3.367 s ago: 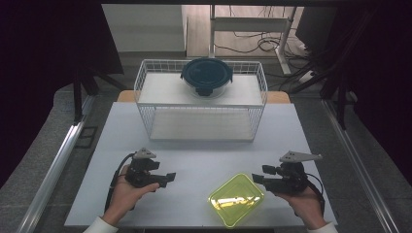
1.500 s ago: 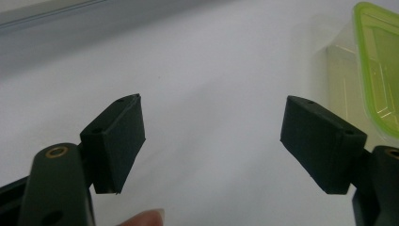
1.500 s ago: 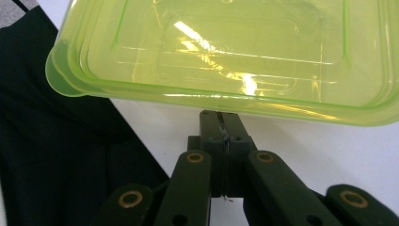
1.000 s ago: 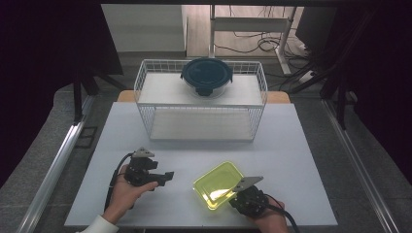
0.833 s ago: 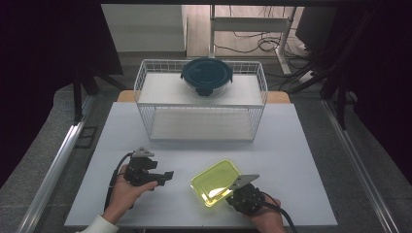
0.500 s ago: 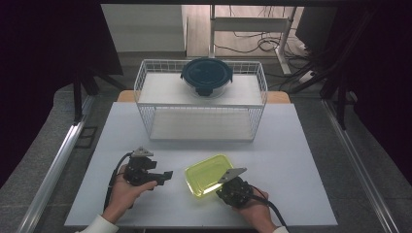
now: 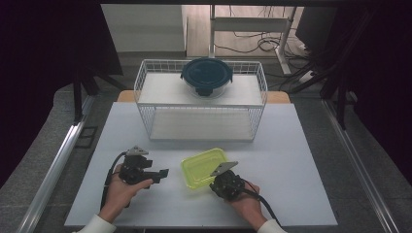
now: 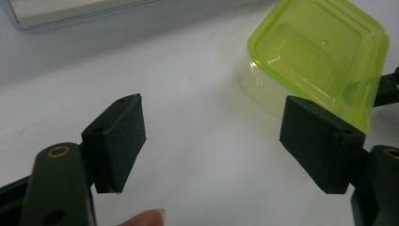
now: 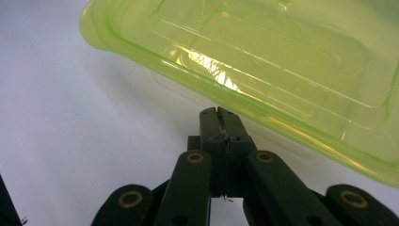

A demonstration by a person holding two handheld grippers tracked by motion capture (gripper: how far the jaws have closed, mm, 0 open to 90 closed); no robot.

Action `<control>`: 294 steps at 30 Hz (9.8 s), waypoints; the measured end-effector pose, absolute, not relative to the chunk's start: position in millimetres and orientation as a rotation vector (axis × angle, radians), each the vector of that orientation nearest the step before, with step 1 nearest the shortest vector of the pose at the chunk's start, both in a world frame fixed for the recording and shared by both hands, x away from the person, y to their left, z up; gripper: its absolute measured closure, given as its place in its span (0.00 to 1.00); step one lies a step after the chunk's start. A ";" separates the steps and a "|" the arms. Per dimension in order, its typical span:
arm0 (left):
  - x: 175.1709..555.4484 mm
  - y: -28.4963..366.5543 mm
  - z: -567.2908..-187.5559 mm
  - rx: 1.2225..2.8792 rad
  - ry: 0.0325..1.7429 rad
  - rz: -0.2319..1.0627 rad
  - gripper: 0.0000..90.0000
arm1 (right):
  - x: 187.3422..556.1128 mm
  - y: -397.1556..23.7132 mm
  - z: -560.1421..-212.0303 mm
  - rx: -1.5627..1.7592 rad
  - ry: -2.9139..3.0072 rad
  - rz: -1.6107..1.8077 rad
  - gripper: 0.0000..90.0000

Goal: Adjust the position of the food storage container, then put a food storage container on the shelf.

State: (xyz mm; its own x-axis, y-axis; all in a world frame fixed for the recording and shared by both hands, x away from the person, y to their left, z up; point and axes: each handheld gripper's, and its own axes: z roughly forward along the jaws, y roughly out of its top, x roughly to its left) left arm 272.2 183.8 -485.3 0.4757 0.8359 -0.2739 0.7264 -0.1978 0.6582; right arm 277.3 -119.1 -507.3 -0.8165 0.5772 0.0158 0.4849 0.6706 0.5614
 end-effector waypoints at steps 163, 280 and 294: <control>323.6 159.2 -495.8 1.791 1.325 -0.142 0.34 | 344.7 -167.0 -481.2 1.590 2.479 1.329 0.37; 310.3 158.7 -376.9 1.681 1.115 -0.015 0.85 | 324.5 -178.7 -363.4 1.331 2.341 1.570 0.86; 319.4 163.1 -353.9 1.666 1.098 0.015 0.85 | 334.7 -173.6 -336.1 1.289 2.324 1.575 0.86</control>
State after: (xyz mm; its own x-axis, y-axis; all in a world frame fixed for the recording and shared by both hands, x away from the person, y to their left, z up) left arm 319.4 163.1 -353.9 0.5726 0.6553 -0.4928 0.6419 0.0156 0.7666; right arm 334.7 -173.6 -336.1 -0.6506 0.6538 0.3864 0.6010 0.1323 0.7882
